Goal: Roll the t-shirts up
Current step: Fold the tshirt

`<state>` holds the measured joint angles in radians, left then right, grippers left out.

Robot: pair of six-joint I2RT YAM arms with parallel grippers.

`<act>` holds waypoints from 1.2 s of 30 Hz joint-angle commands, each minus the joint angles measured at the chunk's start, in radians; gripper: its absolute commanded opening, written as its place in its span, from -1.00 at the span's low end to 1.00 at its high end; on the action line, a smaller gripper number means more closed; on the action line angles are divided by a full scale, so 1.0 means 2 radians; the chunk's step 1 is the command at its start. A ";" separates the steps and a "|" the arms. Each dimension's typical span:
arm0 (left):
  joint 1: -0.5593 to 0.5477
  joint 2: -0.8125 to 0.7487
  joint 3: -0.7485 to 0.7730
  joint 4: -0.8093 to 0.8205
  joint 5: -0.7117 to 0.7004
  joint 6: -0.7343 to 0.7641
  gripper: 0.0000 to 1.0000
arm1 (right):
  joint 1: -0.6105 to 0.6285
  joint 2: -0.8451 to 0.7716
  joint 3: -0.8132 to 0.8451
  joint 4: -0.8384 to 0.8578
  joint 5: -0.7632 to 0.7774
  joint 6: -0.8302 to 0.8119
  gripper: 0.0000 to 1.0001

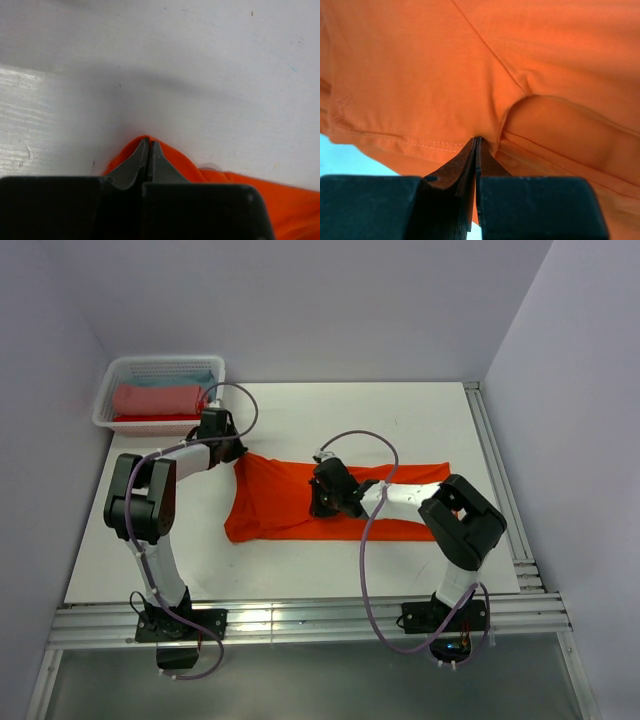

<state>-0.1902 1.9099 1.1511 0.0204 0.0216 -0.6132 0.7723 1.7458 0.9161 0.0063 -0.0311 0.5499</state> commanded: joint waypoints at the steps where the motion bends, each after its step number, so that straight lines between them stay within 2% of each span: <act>1: -0.004 0.010 0.025 0.006 -0.006 0.006 -0.99 | 0.014 0.003 0.019 -0.021 0.046 -0.008 -0.88; 7: -0.005 0.025 0.049 0.001 -0.008 0.007 -0.99 | 0.023 -0.046 0.014 -0.051 0.094 0.000 -0.82; 13: -0.005 0.045 0.071 0.000 -0.007 0.005 -0.99 | 0.019 -0.094 0.008 -0.123 0.186 0.019 -0.94; 17: -0.005 0.059 0.088 -0.002 -0.005 0.006 -0.99 | 0.004 -0.101 -0.015 -0.164 0.203 0.043 -1.00; 23: -0.008 0.081 0.124 -0.009 -0.001 0.013 -0.99 | -0.006 -0.027 0.016 -0.240 0.259 0.089 -1.00; 30: -0.014 0.094 0.158 -0.030 0.001 0.022 -0.99 | 0.001 0.008 0.010 -0.229 0.232 0.096 -1.00; 36: -0.014 0.123 0.216 -0.081 -0.004 0.034 -0.99 | 0.072 0.048 0.044 -0.249 0.228 0.125 -1.00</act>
<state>-0.2146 2.1273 1.5017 -0.0933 0.0216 -0.5793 0.8394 1.7557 0.9947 -0.4240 0.4995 0.7403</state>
